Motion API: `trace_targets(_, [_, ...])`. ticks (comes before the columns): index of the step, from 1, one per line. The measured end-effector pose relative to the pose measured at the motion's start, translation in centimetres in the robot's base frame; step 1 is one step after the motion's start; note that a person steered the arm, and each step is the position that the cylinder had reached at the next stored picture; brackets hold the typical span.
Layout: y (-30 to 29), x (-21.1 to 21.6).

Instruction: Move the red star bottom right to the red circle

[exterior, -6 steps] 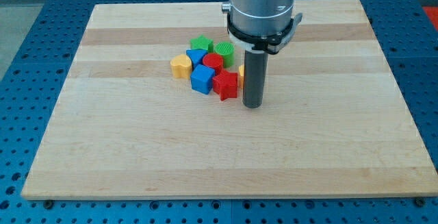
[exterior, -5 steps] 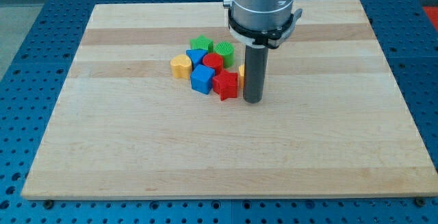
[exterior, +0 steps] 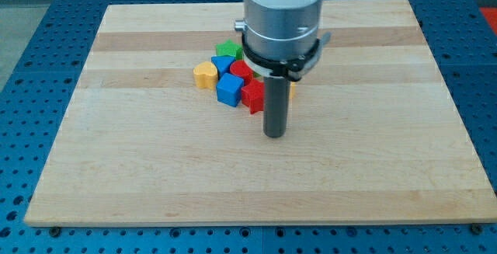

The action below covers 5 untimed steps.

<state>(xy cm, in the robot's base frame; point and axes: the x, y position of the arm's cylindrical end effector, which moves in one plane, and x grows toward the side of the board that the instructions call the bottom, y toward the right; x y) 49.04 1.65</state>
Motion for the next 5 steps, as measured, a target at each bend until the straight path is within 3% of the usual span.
trace_targets(2, [-0.1, -3.1])
trace_targets(5, [-0.3, -4.2])
